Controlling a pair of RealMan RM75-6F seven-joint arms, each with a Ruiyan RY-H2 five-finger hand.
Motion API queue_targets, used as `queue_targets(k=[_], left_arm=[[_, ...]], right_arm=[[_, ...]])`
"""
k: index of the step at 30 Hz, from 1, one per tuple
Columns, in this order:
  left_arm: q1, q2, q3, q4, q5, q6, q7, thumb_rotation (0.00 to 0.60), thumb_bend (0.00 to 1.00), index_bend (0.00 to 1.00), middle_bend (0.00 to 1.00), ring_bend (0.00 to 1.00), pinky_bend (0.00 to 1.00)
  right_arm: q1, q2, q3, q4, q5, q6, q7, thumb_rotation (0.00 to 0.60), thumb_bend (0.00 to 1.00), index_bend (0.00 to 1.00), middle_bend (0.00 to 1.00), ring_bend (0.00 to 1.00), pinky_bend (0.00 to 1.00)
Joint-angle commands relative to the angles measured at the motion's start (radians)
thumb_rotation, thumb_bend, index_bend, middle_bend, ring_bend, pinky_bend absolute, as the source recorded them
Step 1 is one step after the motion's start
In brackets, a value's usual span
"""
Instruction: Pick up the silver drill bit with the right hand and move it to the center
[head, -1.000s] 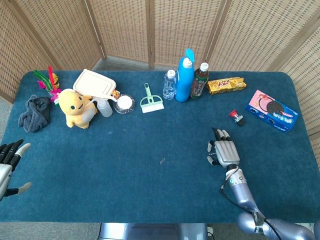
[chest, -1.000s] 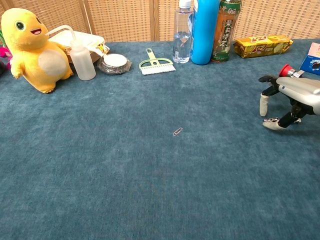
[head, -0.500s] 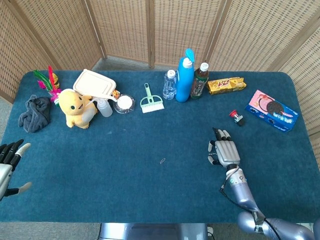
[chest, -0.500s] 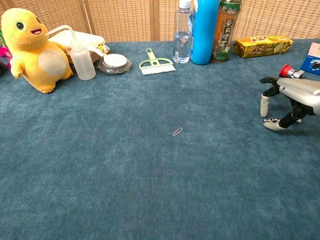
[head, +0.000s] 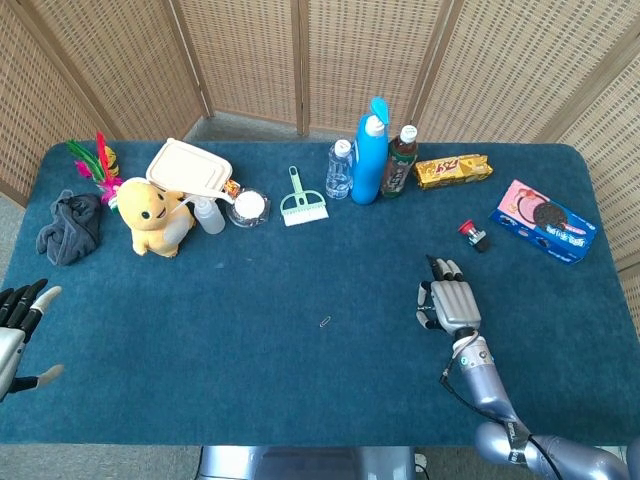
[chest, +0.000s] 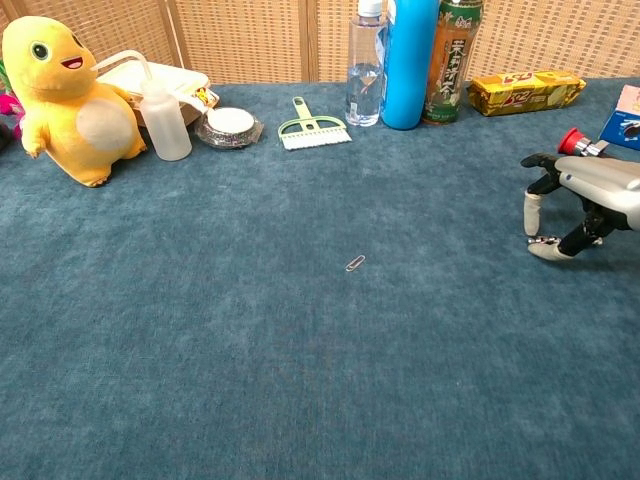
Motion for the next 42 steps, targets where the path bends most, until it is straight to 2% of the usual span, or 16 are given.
queue_targets(k=[1, 5, 10, 42], left_arm=[[0.001, 0.000, 0.000, -0.001, 0.001, 0.001, 0.001, 0.600, 0.17, 0.03, 0.00, 0.00, 0.00], [0.001, 0.000, 0.001, -0.001, 0.002, 0.001, 0.002, 0.600, 0.17, 0.03, 0.00, 0.00, 0.00], [0.001, 0.001, 0.000, -0.001, -0.001, 0.000, 0.001, 0.600, 0.17, 0.03, 0.00, 0.00, 0.00], [0.002, 0.004, 0.001, -0.003, 0.001, 0.001, -0.004, 0.600, 0.17, 0.03, 0.00, 0.00, 0.00]], right_arm=[[0.002, 0.002, 0.001, -0.003, 0.003, -0.001, -0.002, 0.600, 0.34, 0.56, 0.00, 0.00, 0.00], [0.004, 0.003, 0.001, -0.005, 0.009, -0.006, -0.008, 0.600, 0.36, 0.55, 0.00, 0.00, 0.00], [0.009, 0.008, 0.003, -0.010, 0.022, -0.014, -0.015, 0.600, 0.38, 0.48, 0.00, 0.00, 0.00], [0.022, 0.003, -0.008, -0.015, 0.060, -0.012, -0.055, 0.600, 0.40, 0.58, 0.00, 0.00, 0.00]])
